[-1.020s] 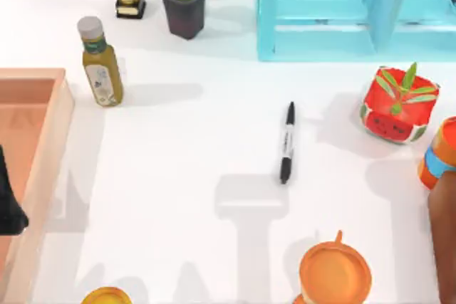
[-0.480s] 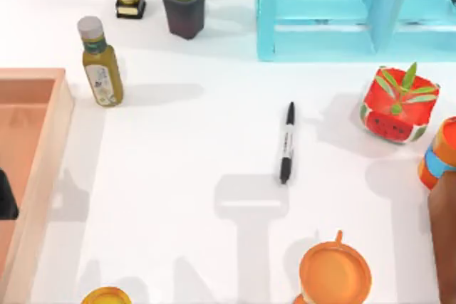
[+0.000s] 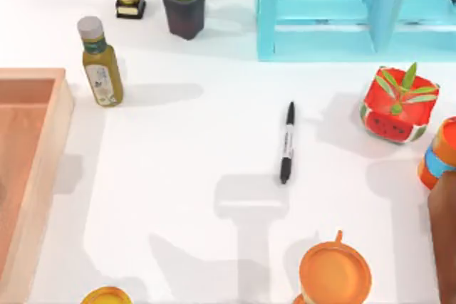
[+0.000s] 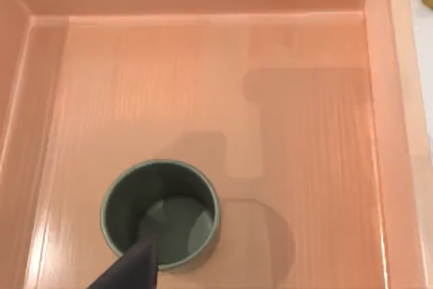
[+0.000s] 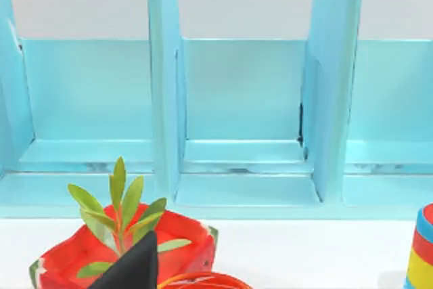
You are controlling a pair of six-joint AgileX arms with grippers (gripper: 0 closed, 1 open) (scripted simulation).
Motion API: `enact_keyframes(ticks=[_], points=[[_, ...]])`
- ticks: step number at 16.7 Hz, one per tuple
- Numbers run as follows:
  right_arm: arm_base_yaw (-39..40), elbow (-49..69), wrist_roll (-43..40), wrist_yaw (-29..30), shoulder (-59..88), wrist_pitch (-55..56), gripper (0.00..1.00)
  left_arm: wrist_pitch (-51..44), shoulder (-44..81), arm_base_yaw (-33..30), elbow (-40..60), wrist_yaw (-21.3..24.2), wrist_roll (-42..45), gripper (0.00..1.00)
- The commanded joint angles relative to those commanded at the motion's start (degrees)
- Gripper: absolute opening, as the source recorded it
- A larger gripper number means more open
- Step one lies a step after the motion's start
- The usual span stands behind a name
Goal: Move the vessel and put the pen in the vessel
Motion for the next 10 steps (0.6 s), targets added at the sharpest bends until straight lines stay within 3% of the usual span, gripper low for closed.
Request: enact_keyframes(ticks=[10], points=[[0.0, 0.0, 0.0, 0.0, 0.0, 0.0, 1.0, -29.3, 40.2, 4.69, 33.61, -0.16, 5.1, 1.0]])
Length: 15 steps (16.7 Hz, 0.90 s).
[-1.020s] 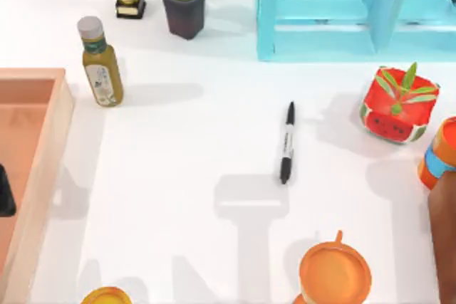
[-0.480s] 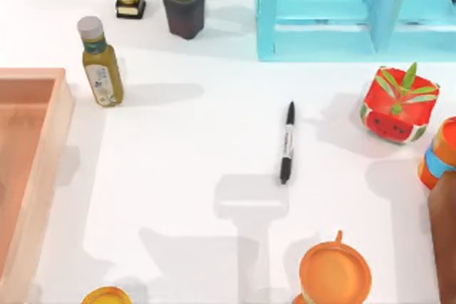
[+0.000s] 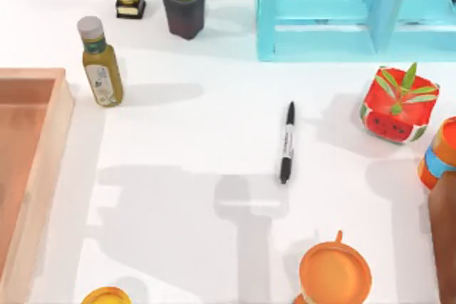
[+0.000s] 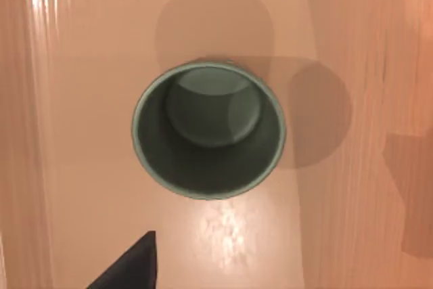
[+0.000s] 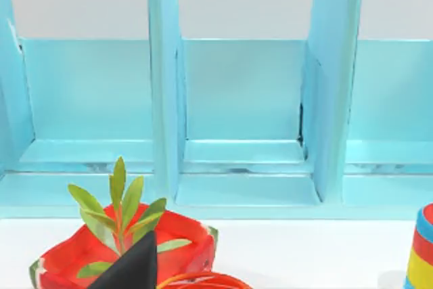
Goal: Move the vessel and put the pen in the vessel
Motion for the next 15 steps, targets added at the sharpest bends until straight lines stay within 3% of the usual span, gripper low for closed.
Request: enact_keyframes(ticks=[6, 15], points=[[0.0, 0.0, 0.0, 0.0, 0.0, 0.0, 1.0, -7.46, 10.25, 1.2, 8.66, -0.01, 1.28, 1.0], [0.0, 0.0, 0.0, 0.0, 0.0, 0.0, 1.0, -3.35, 11.36, 1.15, 5.05, -0.01, 1.21, 1.0]])
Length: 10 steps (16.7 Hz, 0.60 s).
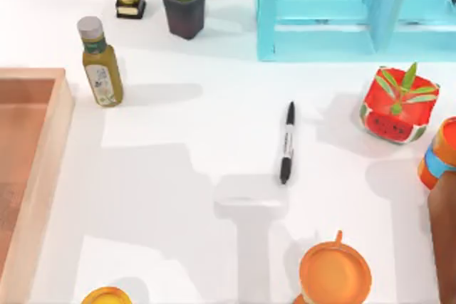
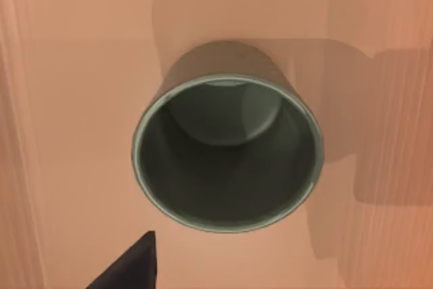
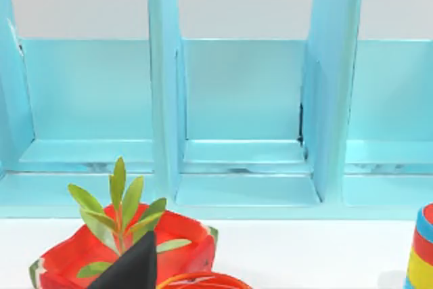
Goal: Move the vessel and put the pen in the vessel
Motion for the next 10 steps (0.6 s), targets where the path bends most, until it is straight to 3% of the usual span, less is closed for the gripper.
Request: enact_keyframes(ticks=[6, 10], points=[[0.0, 0.0, 0.0, 0.0, 0.0, 0.0, 1.0, 15.89, 3.61, 0.28, -11.41, 0.01, 0.36, 1.0], [0.0, 0.0, 0.0, 0.0, 0.0, 0.0, 1.0, 17.86, 4.27, 0.33, -13.17, 0.01, 0.42, 1.0]])
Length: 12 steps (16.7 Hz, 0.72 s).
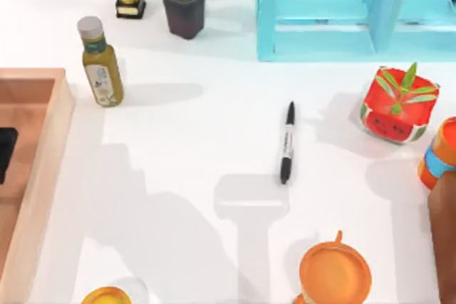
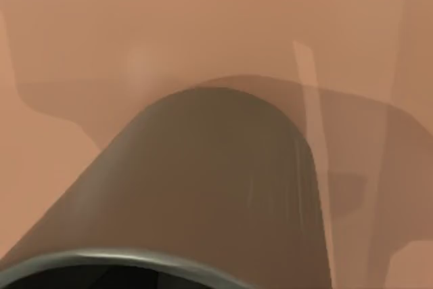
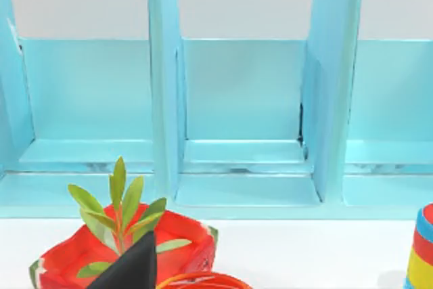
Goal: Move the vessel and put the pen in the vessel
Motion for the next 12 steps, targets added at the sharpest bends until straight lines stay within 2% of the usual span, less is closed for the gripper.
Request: enact_keyframes(ticks=[2, 12], points=[[0.0, 0.0, 0.0, 0.0, 0.0, 0.0, 1.0, 0.0, 0.0, 0.0, 0.0, 0.0, 0.0, 1.0], [0.0, 0.0, 0.0, 0.0, 0.0, 0.0, 1.0, 0.0, 0.0, 0.0, 0.0, 0.0, 0.0, 0.25]])
